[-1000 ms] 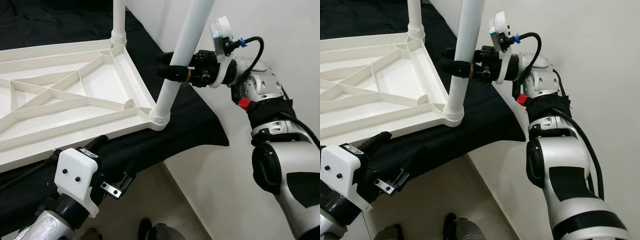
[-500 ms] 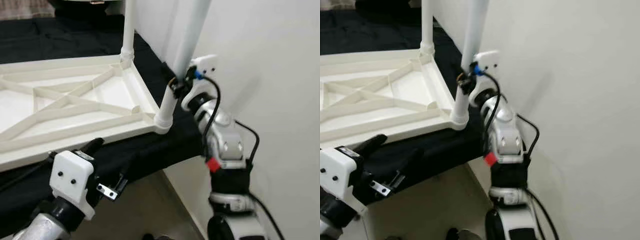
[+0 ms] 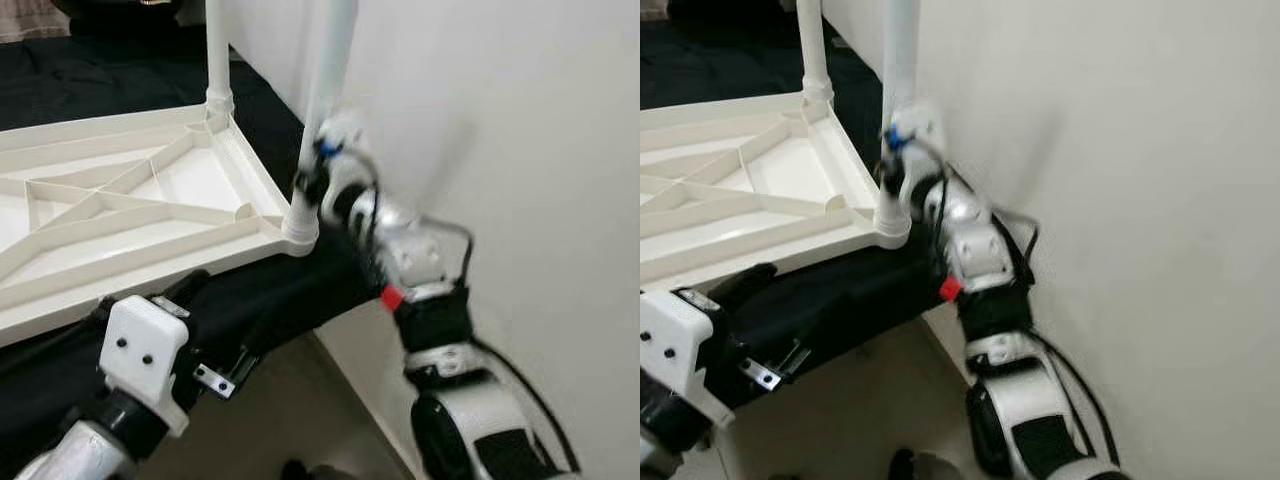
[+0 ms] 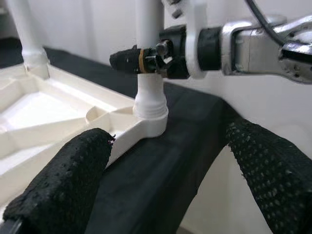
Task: Building children table
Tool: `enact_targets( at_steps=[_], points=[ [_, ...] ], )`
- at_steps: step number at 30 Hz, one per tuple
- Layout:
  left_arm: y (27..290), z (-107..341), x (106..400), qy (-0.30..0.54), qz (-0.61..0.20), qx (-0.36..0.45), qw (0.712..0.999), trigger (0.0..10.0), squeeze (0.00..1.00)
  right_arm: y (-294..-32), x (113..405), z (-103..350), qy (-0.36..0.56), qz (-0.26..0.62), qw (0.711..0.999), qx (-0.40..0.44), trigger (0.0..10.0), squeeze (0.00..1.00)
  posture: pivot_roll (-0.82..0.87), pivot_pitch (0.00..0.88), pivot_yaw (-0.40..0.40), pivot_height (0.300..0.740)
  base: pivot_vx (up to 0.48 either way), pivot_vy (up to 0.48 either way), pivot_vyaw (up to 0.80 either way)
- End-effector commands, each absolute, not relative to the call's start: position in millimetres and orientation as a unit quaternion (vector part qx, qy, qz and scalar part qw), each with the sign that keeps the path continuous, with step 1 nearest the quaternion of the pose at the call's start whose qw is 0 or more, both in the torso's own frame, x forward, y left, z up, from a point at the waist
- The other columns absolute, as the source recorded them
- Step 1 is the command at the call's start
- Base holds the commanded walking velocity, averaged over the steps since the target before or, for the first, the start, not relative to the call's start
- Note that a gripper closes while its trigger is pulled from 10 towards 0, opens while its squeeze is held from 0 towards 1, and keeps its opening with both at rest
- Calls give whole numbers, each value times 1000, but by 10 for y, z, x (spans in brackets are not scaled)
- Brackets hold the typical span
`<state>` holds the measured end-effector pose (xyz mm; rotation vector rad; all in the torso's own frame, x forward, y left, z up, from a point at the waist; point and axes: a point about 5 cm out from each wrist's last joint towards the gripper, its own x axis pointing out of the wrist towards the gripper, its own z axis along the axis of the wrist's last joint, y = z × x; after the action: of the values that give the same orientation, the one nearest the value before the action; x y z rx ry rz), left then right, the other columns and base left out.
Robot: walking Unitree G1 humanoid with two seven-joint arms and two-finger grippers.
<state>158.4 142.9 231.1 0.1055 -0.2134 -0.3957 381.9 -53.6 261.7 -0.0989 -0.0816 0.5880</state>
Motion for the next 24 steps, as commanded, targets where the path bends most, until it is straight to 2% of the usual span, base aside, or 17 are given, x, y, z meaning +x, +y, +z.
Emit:
enact_targets(
  at_steps=[1,4,5,6,7,8,9,14,21,22,23,24],
  points=[
    [1426,2289,1560,-98,-198,49,974,10000,0,-683,3860,2846,-76,301,949,-50,10000,1000,153,250,-186,740,0,0,0],
    [1429,2287,1560,-98,-196,49,974,10000,0,-744,3895,2900,-86,313,945,-49,10000,1000,153,250,-186,740,0,0,0],
    [1431,2285,1560,-97,-194,48,975,10000,0,-804,3905,2964,-101,351,929,-60,10000,1000,154,255,-187,740,0,0,0],
    [1422,2279,1557,-96,-194,45,975,10000,0,-886,3858,3026,-110,438,888,-84,10000,1000,151,258,-186,740,0,0,0],
    [1413,2272,1555,-95,-195,44,975,10000,0,-963,3793,3060,-105,513,846,-99,10000,761,151,258,-186,740,0,0,0],
    [1405,2268,1552,-95,-197,42,975,10000,0,-1060,3753,3098,-102,559,816,-110,10000,114,146,263,-189,740,0,0,0],
    [1398,2263,1549,-94,-198,41,975,10000,0,-1142,3733,3129,-95,586,796,-114,10000,0,145,264,-190,740,0,0,0],
    [1392,2259,1546,-93,-199,40,975,10000,0,-1226,3736,3192,-97,598,786,-121,10000,0,143,267,-190,740,0,0,0],
    [1387,2256,1546,-93,-199,41,975,10000,0,-1304,3772,3454,-136,602,782,-84,10000,0,149,259,-187,740,0,0,0],
    [1386,2257,1547,-93,-199,41,975,10000,0,-1307,3775,3464,-139,602,782,-82,2157,0,149,259,-187,740,0,0,0],
    [1386,2257,1547,-93,-199,41,975,10000,0,-1307,3775,3464,-139,602,782,-82,2157,0,149,259,-187,740,0,0,0],
    [1384,2258,1548,-94,-199,42,974,10000,0,-1326,3772,3471,-138,613,774,-81,0,0,149,258,-188,740,0,0,0]
  ],
)
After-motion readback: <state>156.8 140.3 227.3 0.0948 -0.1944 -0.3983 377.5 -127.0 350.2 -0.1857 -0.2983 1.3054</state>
